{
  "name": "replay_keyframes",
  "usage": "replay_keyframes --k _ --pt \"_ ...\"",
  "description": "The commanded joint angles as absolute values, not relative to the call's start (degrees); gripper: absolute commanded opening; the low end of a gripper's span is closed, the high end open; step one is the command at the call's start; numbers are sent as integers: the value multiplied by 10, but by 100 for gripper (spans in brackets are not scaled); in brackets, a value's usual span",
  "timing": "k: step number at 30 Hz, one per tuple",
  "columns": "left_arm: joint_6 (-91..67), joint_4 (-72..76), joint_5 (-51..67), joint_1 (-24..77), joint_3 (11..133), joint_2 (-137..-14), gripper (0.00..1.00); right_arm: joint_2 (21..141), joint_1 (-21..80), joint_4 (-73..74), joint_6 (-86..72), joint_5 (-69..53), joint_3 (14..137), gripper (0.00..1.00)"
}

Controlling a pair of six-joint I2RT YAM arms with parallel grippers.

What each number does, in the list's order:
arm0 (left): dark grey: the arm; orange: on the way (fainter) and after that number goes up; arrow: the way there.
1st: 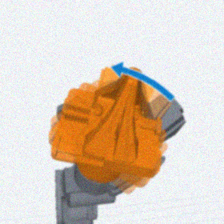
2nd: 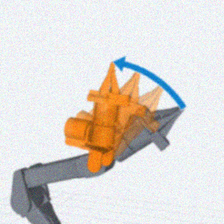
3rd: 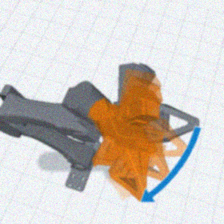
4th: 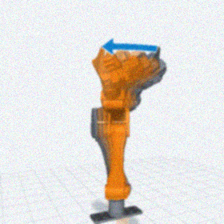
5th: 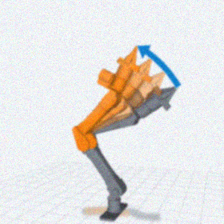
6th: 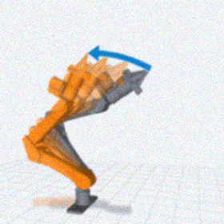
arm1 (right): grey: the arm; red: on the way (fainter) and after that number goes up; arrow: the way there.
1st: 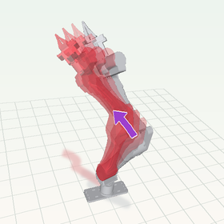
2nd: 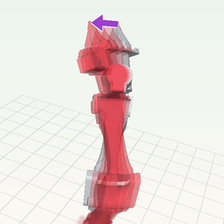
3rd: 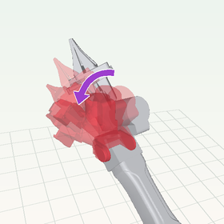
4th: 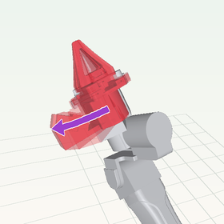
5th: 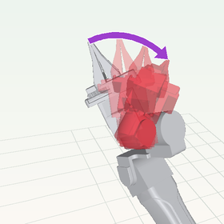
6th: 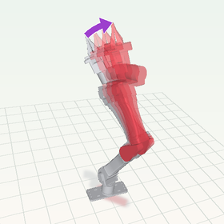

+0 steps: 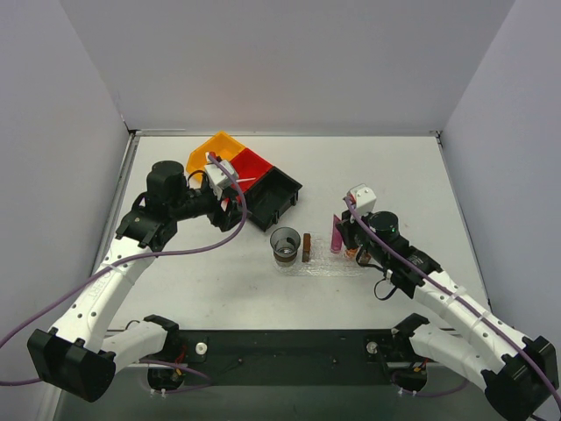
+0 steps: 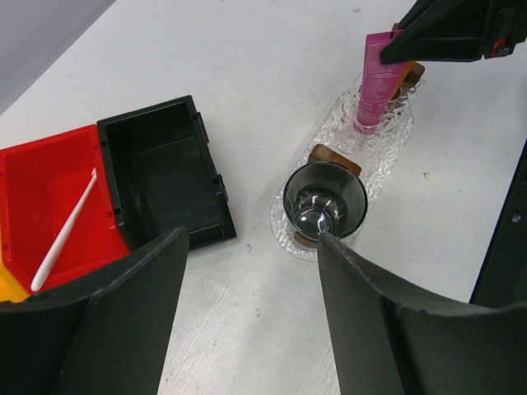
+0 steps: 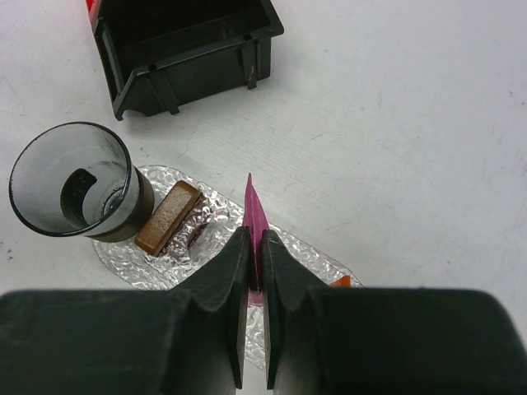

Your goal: Prepare toiletry sets of a toothbrush and toothpaste on the tray

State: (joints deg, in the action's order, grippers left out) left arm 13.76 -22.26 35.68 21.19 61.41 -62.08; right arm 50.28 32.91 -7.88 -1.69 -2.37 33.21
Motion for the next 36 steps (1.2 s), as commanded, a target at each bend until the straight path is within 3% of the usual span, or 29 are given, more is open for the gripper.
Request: replay_keyframes --k 1,36 --pt "139 -193 374 207 616 -623 74 504 324 -128 -26 -22 329 0" --pt "142 -200 379 207 618 -624 74 533 321 -156 -26 -32 308 0"
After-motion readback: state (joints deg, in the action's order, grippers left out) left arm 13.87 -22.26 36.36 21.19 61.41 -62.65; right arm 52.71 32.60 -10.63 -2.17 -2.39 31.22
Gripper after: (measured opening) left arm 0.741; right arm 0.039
